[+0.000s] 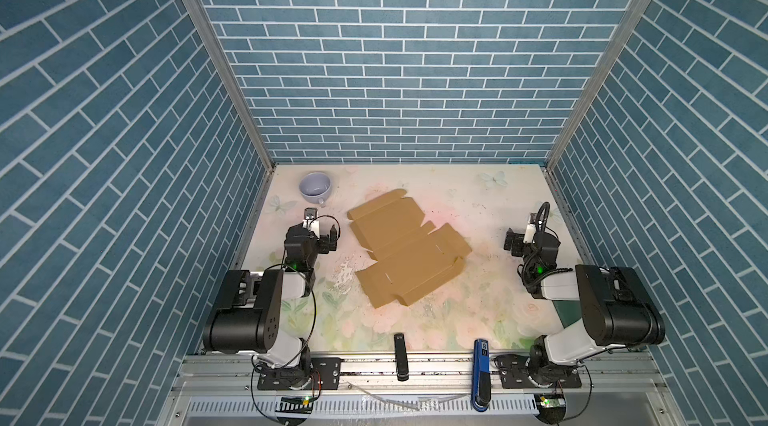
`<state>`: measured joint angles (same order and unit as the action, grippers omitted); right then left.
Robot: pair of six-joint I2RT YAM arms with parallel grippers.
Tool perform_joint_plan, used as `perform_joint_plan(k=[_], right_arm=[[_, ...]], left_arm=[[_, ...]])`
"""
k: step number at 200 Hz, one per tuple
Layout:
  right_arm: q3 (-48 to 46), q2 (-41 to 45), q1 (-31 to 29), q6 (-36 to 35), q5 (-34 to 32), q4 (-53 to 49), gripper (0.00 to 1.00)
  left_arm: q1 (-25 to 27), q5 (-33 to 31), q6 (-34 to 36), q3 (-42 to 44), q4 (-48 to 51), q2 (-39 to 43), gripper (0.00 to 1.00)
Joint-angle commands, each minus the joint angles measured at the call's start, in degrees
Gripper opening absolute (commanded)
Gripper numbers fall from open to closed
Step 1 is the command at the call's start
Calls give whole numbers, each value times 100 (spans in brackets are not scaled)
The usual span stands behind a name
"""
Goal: Fold the paper box
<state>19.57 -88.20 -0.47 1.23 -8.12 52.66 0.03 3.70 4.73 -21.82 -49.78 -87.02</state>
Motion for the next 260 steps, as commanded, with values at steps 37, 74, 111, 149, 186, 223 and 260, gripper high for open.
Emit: perform_joint_plan(k=[37, 74, 111, 149, 186, 223, 260], right_arm=[[126, -4, 21, 55, 61, 14, 99], [126, -3, 21, 53, 59, 20, 99], [127, -6, 29, 61, 58, 12, 99], [148, -8, 30, 70, 74, -21, 99], [213, -2, 99, 124, 206, -159, 99], [613, 539, 125, 18, 501, -1378, 99], [2514, 1113, 130, 1649, -297, -5477, 99]], left_arm=[[14, -54, 4, -37, 58, -43, 100], [10, -55, 6, -37, 65, -43, 100], [11, -54, 6, -33, 65, -42, 100], [12, -52, 6, -47, 71, -44, 100], [6, -50, 3, -26, 52, -33, 100], [10, -104, -17, -625, 1811, 847, 100], [-12, -1596, -2056, -1922, 4348, 1630, 100]])
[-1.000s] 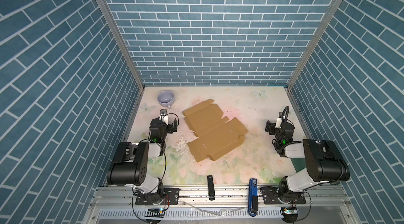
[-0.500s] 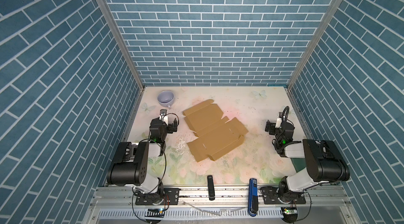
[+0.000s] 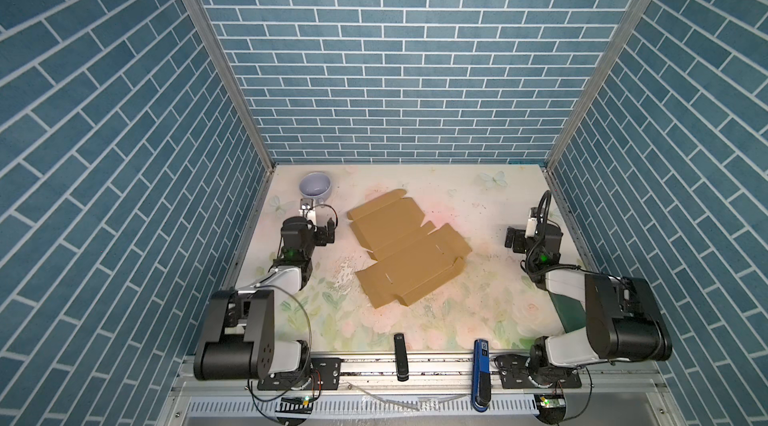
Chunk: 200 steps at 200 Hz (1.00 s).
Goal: Fold the paper box
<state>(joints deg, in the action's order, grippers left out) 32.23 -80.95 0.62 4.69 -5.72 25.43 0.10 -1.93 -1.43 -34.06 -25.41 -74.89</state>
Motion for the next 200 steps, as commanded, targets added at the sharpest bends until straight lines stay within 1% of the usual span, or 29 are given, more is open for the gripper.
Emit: perform_joint_plan(k=[1, 3, 7, 10, 17, 36, 45, 70, 85, 111, 132, 159, 184, 190, 193, 195, 196, 200], right_arm=[[1248, 387, 21, 1303, -538, -2753, 99], [1361, 382, 18, 1371, -520, -3015, 99], [1458, 383, 21, 1400, -444, -3215, 99], [1557, 393, 17, 1403, -263, -3432, 99], [1642, 456, 15, 1448, 59, -3683, 99], [1641, 878, -60, 1851, 511, -4162, 99], [1595, 1157, -179, 1993, 492, -4383, 99], [1550, 1856, -626, 2240, 382, -5000, 99], [1542, 2169, -825, 2357, 593, -5289, 99], [1507, 2574, -1270, 2687, 521, -5743, 99], [1454, 2687, -1614, 2990, 405, -6023, 99], [1289, 2667, -2063, 3401, 311, -6159, 99], [1203, 2461, -2632, 3826, 122, -6210, 99], [1191, 2406, -2751, 3917, 71, -6208, 97], [1174, 2364, -2834, 3994, 44, -6194, 93], [1168, 2351, -2859, 4013, 40, -6188, 92], [1153, 2337, -2895, 4048, 39, -6172, 90], [1135, 2316, -2949, 4103, 36, -6146, 87]], left_arm=[[-27, -1013, -1457, -733, 1954, 420, 100], [-52, -963, -1498, -793, 2053, 437, 100], [-88, -807, -1558, -881, 2192, 452, 100], [-111, -653, -1582, -944, 2268, 456, 100], [-125, -323, -1558, -1086, 2414, 439, 100], [-118, 562, -1630, -1550, 2869, 239, 100], [-83, 861, -1615, -1842, 3164, 79, 100], [62, 1271, -1478, -2549, 3932, -395, 100], [159, 1574, -1277, -2948, 4342, -708, 100], [484, 1696, -871, -3761, 5204, -1340, 100], [839, 1521, -502, -4365, 5794, -1881, 100], [1135, 1493, -275, -5005, 6283, -2599, 100], [1220, 1487, -240, -5312, 6346, -3072, 100], [1216, 1519, -243, -5362, 6326, -3152, 99], [1218, 1528, -245, -5387, 6326, -3200, 100], [1224, 1542, -242, -5408, 6324, -3232, 100], [1222, 1549, -243, -5417, 6322, -3246, 99], [1229, 1577, -237, -5459, 6338, -3303, 99]])
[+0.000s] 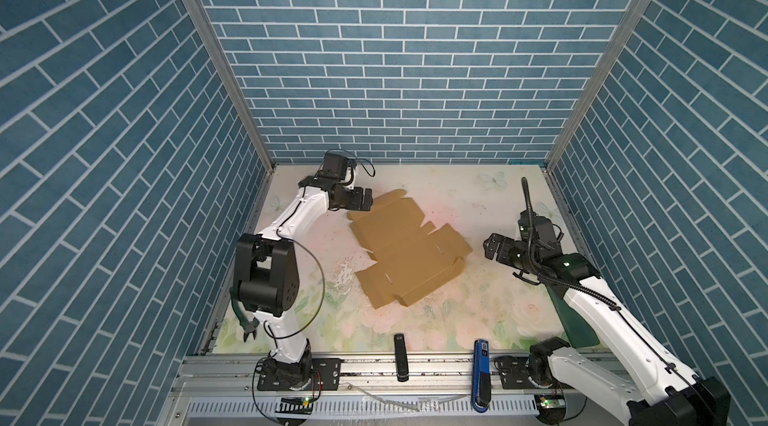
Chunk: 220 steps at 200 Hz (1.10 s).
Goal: Fold the paper box
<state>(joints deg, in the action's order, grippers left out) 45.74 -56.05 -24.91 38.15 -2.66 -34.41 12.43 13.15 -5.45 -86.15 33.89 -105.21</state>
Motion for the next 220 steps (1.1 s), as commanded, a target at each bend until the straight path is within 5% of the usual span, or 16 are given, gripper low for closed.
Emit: perform_joint_plan(k=[1, 23, 40, 99, 220], right_arm=[[-232, -188, -428, 797, -264, -131, 85], [-451, -284, -733, 1231, -239, 219, 59], [-603, -352, -935, 1514, -246, 447, 50], [-811, -647, -1299, 1826, -233, 908, 46], [-701, -1020, -1537, 1818, -145, 1181, 46]], left_arm=[[-4, 72, 166, -269, 408, -285, 99], [72, 36, 266, -558, 518, -614, 92], [126, -45, 337, -784, 592, -858, 91], [181, -152, 510, -1655, 1011, -1674, 75], [28, -418, 756, -2361, 1114, -2470, 80]])
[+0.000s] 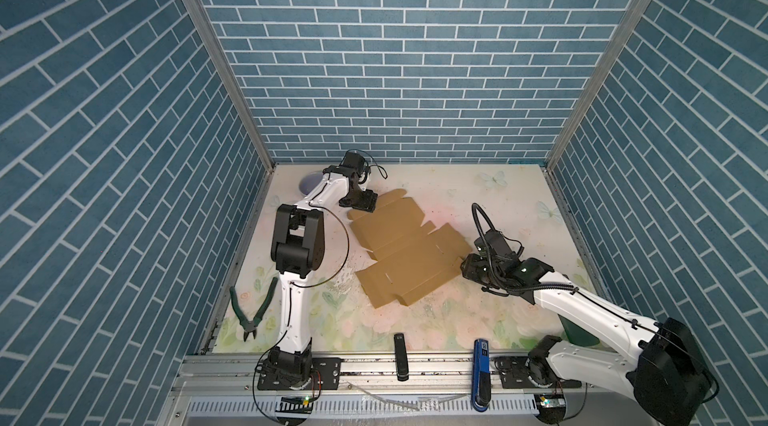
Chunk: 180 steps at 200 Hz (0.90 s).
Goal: Fold the paper box
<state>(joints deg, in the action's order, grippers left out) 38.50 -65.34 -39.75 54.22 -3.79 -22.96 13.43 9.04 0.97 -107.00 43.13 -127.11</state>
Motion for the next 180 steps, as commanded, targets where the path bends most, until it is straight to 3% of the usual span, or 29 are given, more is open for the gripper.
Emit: perform_joint_plan(k=[1, 31, 97, 180], right_arm=[[25, -103, -51, 212, -33, 44, 46], [43, -240, -68, 217, -12, 89, 46], [111, -496, -95, 230, -37, 110, 46], [67, -716, -130, 229, -94, 116, 46]], left_arm=[[-71, -7, 113, -285, 197, -288, 80], [-99, 59, 148, -512, 257, -465, 81], [-252, 882, 91, -806, 503, -798, 81], [-288, 950, 242, -1098, 958, -1026, 81]])
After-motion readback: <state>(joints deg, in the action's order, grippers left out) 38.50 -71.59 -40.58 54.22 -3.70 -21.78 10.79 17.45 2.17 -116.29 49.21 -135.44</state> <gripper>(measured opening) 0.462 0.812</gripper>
